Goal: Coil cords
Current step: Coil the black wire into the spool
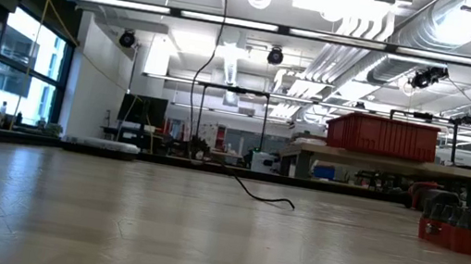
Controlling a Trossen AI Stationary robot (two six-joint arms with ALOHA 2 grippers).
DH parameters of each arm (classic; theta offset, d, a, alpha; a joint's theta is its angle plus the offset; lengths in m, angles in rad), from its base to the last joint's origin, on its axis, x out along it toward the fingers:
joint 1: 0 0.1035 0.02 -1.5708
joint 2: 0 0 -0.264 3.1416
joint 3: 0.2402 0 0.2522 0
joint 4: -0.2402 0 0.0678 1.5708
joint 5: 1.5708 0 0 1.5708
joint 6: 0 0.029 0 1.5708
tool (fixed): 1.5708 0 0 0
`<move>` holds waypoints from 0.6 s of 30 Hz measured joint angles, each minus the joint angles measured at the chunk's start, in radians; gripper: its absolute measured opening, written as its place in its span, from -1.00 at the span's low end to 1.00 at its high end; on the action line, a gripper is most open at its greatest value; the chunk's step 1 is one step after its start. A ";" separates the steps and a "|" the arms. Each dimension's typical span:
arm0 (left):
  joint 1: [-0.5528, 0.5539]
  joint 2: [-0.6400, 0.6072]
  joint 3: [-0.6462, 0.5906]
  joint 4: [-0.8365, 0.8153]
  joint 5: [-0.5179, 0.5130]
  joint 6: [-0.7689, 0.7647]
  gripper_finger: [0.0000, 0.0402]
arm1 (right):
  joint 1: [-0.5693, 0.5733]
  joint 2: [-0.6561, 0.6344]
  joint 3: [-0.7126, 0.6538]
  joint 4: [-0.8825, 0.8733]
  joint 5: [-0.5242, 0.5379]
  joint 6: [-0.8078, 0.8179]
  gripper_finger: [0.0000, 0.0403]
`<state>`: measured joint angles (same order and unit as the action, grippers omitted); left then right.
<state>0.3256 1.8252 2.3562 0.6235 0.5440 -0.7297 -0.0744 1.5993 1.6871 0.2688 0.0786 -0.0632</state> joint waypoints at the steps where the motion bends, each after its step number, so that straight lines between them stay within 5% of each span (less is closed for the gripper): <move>1: 0.000 0.000 0.000 0.000 0.000 -0.002 -1.00 | -0.005 0.000 0.000 0.003 0.000 0.005 -0.10; 11: 0.000 0.000 0.000 -0.030 -0.004 0.006 -1.00 | -0.017 0.004 0.000 0.013 -0.006 0.014 -0.17; 18: 0.001 0.000 0.000 -0.030 -0.004 0.007 -1.00 | -0.017 0.004 0.000 0.014 -0.004 0.013 -0.59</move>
<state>0.3267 1.8252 2.3562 0.5935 0.5396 -0.7224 -0.0914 1.6035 1.6871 0.2827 0.0748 -0.0505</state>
